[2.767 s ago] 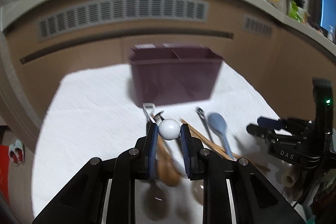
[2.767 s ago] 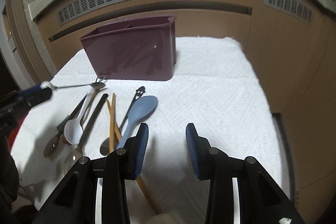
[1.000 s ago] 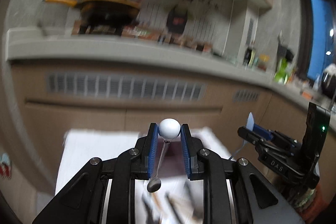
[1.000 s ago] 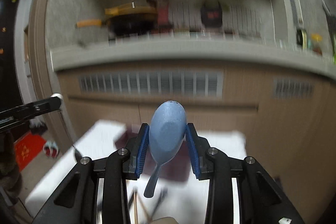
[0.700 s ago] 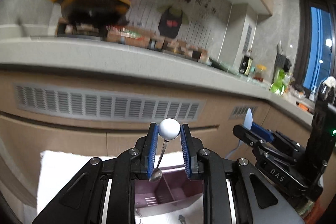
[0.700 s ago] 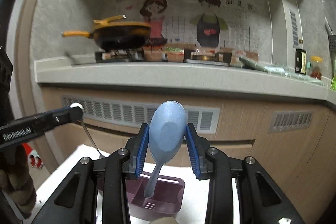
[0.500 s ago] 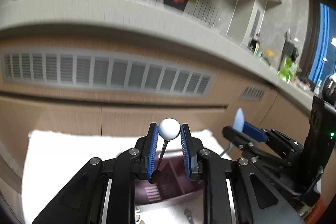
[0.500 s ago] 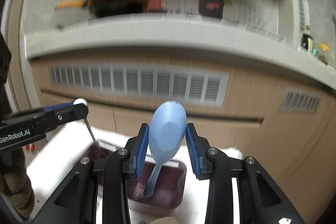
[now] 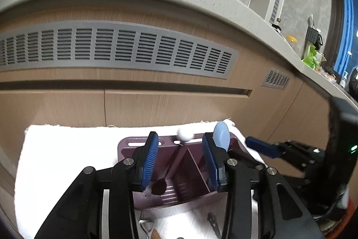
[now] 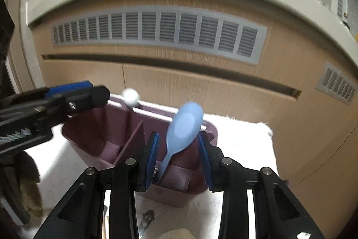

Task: Organize utensils
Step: 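Carry both held utensils over the maroon caddy and lower them in, then open both tools to release the utensils into the caddy, then grasp the white plastic spoon by its handle with the right tool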

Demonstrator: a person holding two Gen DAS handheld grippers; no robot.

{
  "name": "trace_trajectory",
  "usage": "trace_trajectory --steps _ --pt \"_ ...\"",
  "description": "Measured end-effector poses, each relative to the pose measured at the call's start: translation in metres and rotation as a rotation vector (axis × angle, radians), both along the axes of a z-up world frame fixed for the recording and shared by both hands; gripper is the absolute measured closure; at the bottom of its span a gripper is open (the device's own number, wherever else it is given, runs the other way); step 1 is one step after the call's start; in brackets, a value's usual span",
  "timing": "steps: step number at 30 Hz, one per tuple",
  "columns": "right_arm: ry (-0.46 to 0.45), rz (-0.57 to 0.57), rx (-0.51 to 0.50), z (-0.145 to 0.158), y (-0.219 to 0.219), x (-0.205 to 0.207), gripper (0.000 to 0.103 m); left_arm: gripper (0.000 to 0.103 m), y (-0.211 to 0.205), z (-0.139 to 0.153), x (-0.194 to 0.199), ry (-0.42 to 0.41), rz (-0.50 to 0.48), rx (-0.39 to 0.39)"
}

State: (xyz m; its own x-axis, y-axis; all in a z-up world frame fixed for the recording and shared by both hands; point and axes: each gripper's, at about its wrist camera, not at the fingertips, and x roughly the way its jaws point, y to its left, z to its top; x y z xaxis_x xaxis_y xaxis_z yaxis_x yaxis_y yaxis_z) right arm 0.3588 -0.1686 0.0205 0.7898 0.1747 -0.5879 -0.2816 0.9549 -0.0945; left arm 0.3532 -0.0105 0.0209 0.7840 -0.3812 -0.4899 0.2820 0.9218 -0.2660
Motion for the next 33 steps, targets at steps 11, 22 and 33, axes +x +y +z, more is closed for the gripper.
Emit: trace_trajectory --steps 11,22,33 --pt "0.005 0.014 0.069 0.005 -0.03 -0.092 0.07 0.057 0.026 0.016 -0.094 -0.032 0.06 -0.021" --pt "0.221 0.183 0.018 -0.076 -0.016 -0.158 0.07 0.057 0.078 -0.079 -0.194 0.213 0.206 -0.005" --pt "0.3 0.205 0.114 -0.094 0.006 -0.158 0.07 0.057 0.064 -0.089 -0.184 0.268 0.183 0.013"
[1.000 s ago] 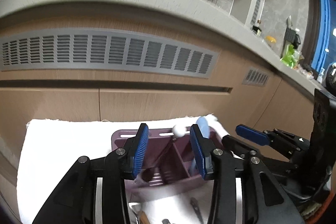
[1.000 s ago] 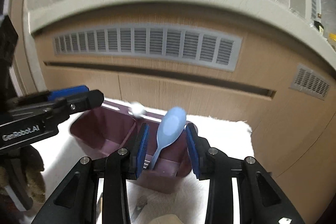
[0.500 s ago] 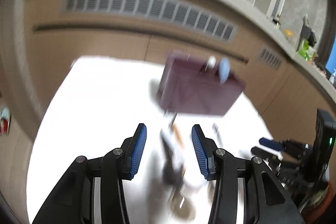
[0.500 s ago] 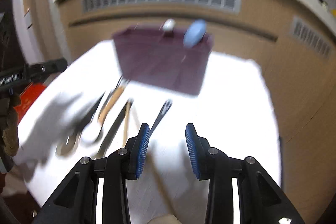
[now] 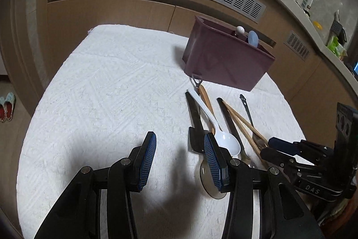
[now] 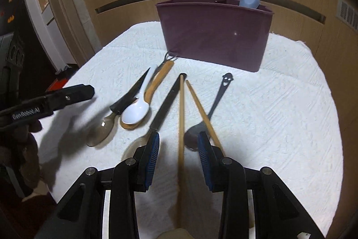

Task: Organize utensils
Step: 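Grasp the white plastic spoon by its handle with the right tool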

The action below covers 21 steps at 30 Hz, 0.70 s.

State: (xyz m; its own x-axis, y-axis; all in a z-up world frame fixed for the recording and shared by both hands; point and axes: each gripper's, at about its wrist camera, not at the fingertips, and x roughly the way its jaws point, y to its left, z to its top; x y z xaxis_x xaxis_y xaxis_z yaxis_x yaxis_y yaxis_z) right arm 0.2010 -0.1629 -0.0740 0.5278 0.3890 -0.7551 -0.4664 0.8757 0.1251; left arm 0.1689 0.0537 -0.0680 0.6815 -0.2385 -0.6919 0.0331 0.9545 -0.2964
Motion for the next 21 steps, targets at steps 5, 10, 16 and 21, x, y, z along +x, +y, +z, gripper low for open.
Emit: trace_trajectory --steps 5,10,16,21 --pt "-0.039 0.082 -0.025 0.01 0.035 0.006 0.07 0.057 0.008 -0.002 0.002 -0.002 0.024 -0.006" --pt "-0.006 0.038 -0.006 0.008 0.064 0.048 0.07 0.057 0.036 0.001 0.001 -0.018 0.096 -0.015" --pt "0.094 0.038 -0.037 -0.013 0.094 0.082 0.074 0.057 0.058 -0.002 0.005 -0.008 0.131 -0.052" --pt "0.075 0.026 -0.032 -0.007 0.082 0.082 0.097 0.057 0.045 -0.004 0.012 -0.005 0.08 -0.058"
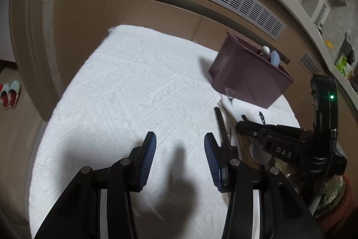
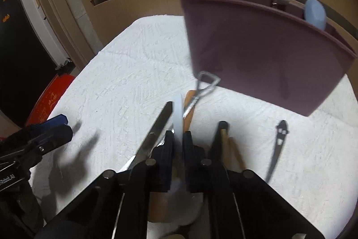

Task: Organize utensils
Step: 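Grasp the white plastic spoon by its handle with the right tool, then grasp the metal turner with the left tool while the right tool holds the white spoon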

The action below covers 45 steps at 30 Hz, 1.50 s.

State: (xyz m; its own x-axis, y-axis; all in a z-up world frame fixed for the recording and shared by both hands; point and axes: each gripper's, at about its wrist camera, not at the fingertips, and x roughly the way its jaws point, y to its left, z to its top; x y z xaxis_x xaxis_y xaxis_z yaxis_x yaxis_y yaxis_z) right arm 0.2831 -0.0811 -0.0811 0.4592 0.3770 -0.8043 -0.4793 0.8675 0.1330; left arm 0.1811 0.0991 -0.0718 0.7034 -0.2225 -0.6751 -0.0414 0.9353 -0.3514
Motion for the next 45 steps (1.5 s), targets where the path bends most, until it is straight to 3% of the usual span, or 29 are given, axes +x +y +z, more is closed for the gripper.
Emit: trace_trajectory --steps 5,11,15,18,26,29,31,39,45 --pt "-0.045 -0.086 -0.015 0.013 -0.048 -0.006 0.097 0.057 -0.022 -0.003 0.01 0.018 -0.063 0.001" --pt "-0.071 -0.211 -0.03 0.008 -0.104 -0.012 0.097 0.058 -0.057 -0.007 0.027 0.061 -0.165 0.026" --pt "-0.094 -0.241 -0.014 0.005 -0.126 -0.021 0.097 0.058 -0.075 -0.004 0.055 0.071 -0.216 0.062" --pt "-0.099 -0.245 0.006 0.005 -0.133 -0.024 0.097 0.058 -0.091 -0.001 0.085 0.064 -0.234 0.136" --pt "-0.124 -0.235 0.025 0.008 -0.132 -0.029 0.097 0.058 -0.123 -0.013 0.156 0.141 -0.183 0.3" --pt "-0.118 -0.223 0.028 0.006 -0.132 -0.03 0.097 0.071 -0.123 -0.018 0.167 0.166 -0.152 0.301" --pt "-0.113 -0.218 0.029 0.004 -0.132 -0.03 0.097 0.079 -0.123 -0.017 0.166 0.152 -0.14 0.294" --pt "-0.067 -0.202 -0.034 -0.008 -0.125 -0.014 0.089 0.079 -0.103 0.009 0.115 0.015 -0.172 0.183" --pt "-0.045 -0.189 -0.085 -0.01 -0.111 0.006 0.086 0.079 -0.092 0.038 0.075 -0.086 -0.179 0.153"
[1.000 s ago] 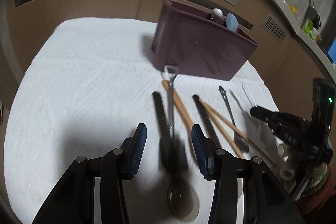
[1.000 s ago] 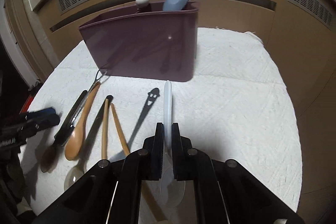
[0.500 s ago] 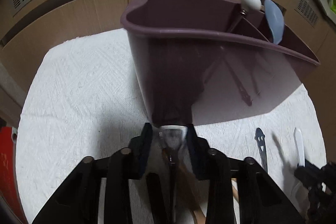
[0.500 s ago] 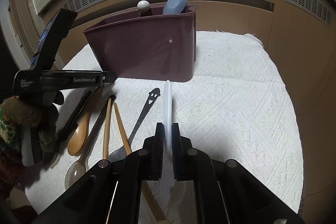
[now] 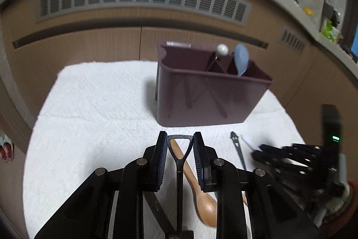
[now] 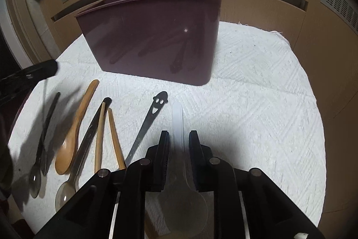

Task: Organize utensils
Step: 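Grasp the metal turner with the left tool while the right tool holds the white spoon, then carry the turner and white spoon over the caddy and lower them in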

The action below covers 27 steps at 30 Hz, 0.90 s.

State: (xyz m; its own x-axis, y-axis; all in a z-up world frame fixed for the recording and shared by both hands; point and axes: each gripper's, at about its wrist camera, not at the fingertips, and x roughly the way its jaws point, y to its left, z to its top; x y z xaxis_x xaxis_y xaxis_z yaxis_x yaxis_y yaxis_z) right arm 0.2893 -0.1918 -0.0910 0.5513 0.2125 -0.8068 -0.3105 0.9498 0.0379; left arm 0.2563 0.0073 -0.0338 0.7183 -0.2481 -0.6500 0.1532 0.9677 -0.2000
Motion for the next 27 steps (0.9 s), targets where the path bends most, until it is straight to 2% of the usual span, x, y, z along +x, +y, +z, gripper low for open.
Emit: trace_trajectory --steps 2,5,12,18,27 --pt "0.003 0.0 -0.016 0.002 0.002 -0.001 0.094 0.079 0.005 0.011 -0.01 -0.02 -0.001 -0.002" --pt "-0.027 -0.002 0.023 0.015 -0.001 -0.013 0.094 0.079 0.013 0.018 -0.029 -0.051 -0.003 0.005" --pt "-0.173 -0.008 0.063 0.058 -0.009 -0.057 0.094 0.079 0.011 0.033 -0.062 -0.103 -0.009 0.007" --pt "-0.237 -0.014 0.081 0.084 -0.017 -0.077 0.094 0.079 0.011 0.046 -0.081 -0.134 -0.014 -0.007" --pt "-0.285 -0.025 0.1 0.102 -0.022 -0.089 0.094 0.079 0.008 0.068 -0.098 -0.179 -0.017 -0.007"
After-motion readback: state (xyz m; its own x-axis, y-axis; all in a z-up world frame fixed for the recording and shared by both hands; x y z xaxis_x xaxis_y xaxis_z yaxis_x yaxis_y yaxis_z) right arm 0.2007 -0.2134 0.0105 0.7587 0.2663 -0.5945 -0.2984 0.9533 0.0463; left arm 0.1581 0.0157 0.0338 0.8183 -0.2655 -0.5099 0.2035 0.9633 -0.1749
